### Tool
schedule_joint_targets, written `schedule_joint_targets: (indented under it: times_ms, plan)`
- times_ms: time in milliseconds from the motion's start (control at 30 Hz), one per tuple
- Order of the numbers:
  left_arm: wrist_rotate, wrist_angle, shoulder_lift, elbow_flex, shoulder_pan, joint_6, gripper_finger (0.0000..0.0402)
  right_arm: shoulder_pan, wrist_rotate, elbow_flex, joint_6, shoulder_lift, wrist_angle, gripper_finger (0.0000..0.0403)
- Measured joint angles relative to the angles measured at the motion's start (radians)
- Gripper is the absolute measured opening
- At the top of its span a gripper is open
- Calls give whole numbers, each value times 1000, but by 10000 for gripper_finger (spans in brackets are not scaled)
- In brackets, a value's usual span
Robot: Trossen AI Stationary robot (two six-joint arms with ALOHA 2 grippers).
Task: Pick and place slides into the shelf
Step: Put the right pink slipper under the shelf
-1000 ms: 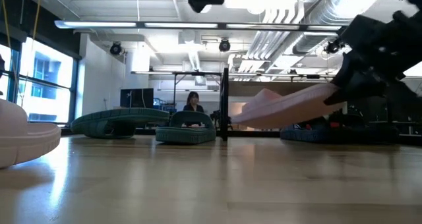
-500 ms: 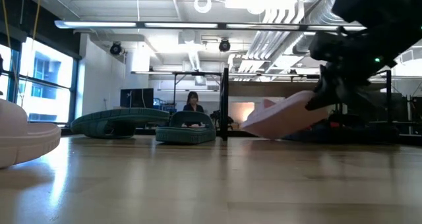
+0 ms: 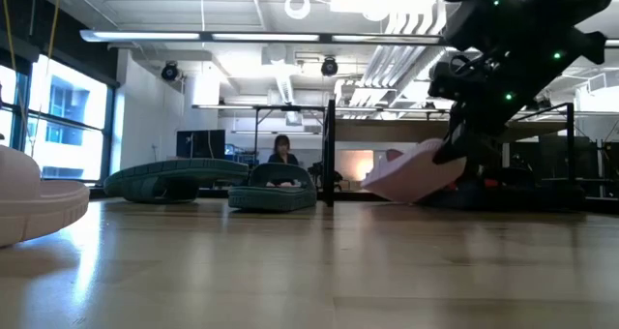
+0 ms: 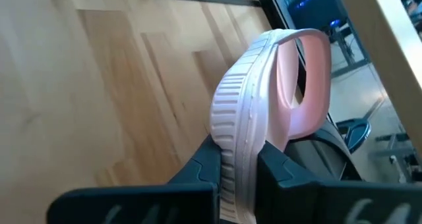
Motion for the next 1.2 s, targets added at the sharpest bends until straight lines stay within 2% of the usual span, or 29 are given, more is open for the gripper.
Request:
schedule_joint_targets:
  times_ms: [267,467,833,967,1100,1200]
  plan:
    - [-22,1,0,0,-24,0,239,-49,-78,0,-2,0,-1,15]
    - [-34,3,0,0,-21,0,239,-105,-223,0,-24,0,7,27]
    - [-38,2,0,0,-21,-11,239,-189,-410,-1,-92,0,68,55]
    - [-37,3,0,-1,-21,-12,239,-197,-447,-2,-129,0,85,83]
    - [-37,2,0,-18,-21,-12,239,-211,-505,-2,-128,0,98,132]
    - [-37,2,0,-33,-21,-12,239,-222,-507,-2,-121,0,97,168]
